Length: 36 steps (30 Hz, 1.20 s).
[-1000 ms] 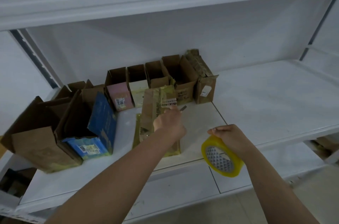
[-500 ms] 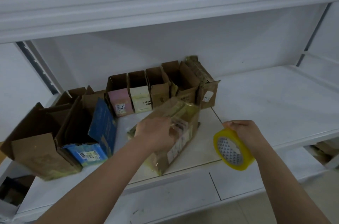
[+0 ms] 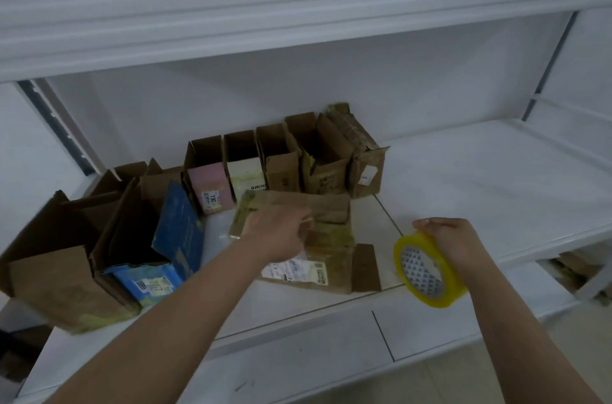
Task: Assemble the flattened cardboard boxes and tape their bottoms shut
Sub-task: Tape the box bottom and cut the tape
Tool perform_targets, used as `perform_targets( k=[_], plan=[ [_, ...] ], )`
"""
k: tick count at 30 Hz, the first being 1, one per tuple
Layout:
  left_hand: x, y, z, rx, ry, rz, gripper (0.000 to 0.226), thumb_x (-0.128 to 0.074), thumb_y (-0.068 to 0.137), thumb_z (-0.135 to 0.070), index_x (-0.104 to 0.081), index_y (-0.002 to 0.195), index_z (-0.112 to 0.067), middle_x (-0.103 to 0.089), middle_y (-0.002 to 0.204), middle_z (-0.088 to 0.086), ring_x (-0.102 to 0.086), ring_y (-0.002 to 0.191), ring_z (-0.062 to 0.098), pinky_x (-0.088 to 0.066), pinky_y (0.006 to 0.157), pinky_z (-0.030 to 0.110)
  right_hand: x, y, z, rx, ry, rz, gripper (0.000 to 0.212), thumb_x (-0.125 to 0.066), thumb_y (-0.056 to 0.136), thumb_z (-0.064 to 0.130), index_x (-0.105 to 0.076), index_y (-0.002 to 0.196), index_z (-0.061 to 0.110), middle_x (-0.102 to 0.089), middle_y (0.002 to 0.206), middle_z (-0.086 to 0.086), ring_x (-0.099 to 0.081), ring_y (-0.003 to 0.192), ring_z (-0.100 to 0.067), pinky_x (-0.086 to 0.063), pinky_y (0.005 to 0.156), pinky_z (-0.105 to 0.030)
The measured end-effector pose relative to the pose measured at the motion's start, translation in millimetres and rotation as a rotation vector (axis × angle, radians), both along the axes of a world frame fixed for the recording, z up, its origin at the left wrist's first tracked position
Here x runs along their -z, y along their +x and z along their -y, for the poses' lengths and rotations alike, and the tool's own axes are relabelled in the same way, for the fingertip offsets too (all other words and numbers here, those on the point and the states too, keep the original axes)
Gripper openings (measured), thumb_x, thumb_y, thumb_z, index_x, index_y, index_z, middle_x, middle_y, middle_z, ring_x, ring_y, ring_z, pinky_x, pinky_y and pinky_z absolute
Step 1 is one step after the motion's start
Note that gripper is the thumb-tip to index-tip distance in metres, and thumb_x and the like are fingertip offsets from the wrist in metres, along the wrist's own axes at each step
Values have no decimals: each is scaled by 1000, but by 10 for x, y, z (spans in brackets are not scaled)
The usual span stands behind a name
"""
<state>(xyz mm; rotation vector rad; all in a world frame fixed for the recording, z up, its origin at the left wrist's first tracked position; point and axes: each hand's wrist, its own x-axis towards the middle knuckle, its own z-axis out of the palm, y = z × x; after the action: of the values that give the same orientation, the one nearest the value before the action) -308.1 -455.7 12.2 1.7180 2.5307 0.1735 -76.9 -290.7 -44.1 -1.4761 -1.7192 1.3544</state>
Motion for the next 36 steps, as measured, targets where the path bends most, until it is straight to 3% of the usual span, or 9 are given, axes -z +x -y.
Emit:
perform_targets(
  k=[6,9,13,18,22,27,30,33,36],
  plan=[
    [80,561,-274,-93,60,-18,67,-42,87,-71,-46,133,-23,-64,109,3,-63,98,27,-45,70,33,-36,-166,108,-75,15,-3,12,-68,83,38,-77,77,33,-73,95,-1,-67,91,-27,-52,95,-48],
    [209,651,-277,-101,26,-92,71,-45,91,-61,-35,143,-13,-59,125,7,-61,104,30,-39,66,32,-60,-198,148,-116,22,6,14,-67,85,38,-77,77,33,-73,94,0,-67,90,-25,-52,94,-47],
    [264,531,-100,-40,49,-66,52,-48,89,-51,-45,130,-19,-63,99,0,-61,91,24,-45,64,30,-120,-163,198,-184,11,-22,14,-67,86,34,-79,80,33,-73,101,0,-67,92,-22,-53,94,-45],
    [147,85,324,176,-70,101,61,-58,89,-41,-37,146,-32,-41,149,-13,-41,134,14,-37,104,26,-329,-195,297,-307,15,-37,15,-64,92,29,-79,90,27,-72,101,2,-67,90,-18,-53,89,-37],
    [108,-377,515,188,-203,75,69,-60,91,-33,-25,150,-40,-26,156,-19,-30,141,7,-31,111,24,-523,-317,402,-413,29,-30,15,-64,91,31,-79,93,27,-72,99,3,-66,90,-16,-52,84,-31],
    [15,-343,605,-36,223,632,37,-66,90,-23,-61,126,-29,-61,128,-6,-56,119,13,-47,101,33,-703,-462,509,-552,60,-42,17,-63,93,30,-77,92,40,-71,101,15,-65,96,-6,-51,89,-28],
    [-203,-10,490,-226,430,934,33,-63,81,-59,-69,100,-33,-65,106,-11,-59,102,8,-47,92,32,-761,-556,562,-623,87,0,18,-61,95,32,-75,95,43,-69,110,16,-62,105,-6,-47,101,-33],
    [-360,209,324,-193,309,849,55,-52,75,-71,-72,86,-22,-68,88,-9,-61,86,5,-46,79,26,-787,-636,650,-624,94,0,15,-63,92,34,-76,92,41,-71,107,10,-64,102,-10,-48,100,-37],
    [-341,214,208,-158,272,771,39,-67,78,-59,-74,70,-21,-68,65,-11,-62,69,0,-44,62,18,-757,-675,727,-571,91,8,15,-63,92,36,-77,91,36,-74,95,4,-68,92,-15,-51,96,-41]
  ],
)
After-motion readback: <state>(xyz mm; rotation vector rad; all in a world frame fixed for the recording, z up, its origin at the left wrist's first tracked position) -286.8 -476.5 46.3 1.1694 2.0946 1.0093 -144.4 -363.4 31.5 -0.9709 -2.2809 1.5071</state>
